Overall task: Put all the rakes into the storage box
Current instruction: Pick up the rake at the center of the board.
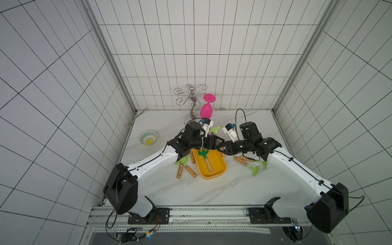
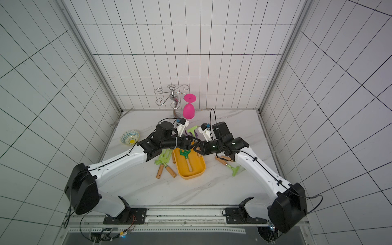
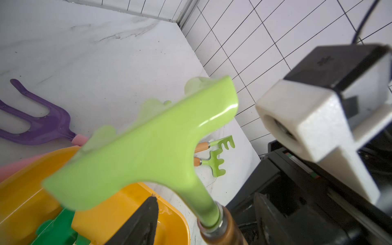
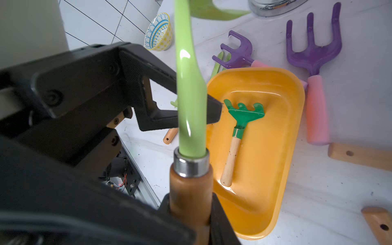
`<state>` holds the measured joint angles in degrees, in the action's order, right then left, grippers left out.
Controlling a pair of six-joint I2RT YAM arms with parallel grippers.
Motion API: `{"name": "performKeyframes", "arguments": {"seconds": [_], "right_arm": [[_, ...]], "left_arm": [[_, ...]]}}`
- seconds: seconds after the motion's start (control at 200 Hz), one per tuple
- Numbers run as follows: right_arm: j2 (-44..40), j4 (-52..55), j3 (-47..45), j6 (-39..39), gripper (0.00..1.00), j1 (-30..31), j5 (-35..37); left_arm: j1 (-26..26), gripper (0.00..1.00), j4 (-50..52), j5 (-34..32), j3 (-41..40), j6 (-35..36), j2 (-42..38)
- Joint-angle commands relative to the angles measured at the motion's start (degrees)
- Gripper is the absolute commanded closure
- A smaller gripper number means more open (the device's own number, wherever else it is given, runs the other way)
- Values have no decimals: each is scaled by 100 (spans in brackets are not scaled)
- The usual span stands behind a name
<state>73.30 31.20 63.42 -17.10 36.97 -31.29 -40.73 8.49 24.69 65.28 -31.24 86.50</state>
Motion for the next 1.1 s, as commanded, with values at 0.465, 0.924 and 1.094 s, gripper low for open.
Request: {"name": "performKeyframes", "arguments": {"seconds": [0.465,0.924,1.094], "right_arm": [[79,140,539,401,81,386,1370],[-502,-932,-527,603,34,-290,-1536],[-281,-2270,-1031,-178,42,-692,-3140]], "left_arm": [[-13,81,278,10,298,-180,448],[671,92,-845,2107,-192,-39,179],[834,94,-1138,2916,-328,163,-98]]}}
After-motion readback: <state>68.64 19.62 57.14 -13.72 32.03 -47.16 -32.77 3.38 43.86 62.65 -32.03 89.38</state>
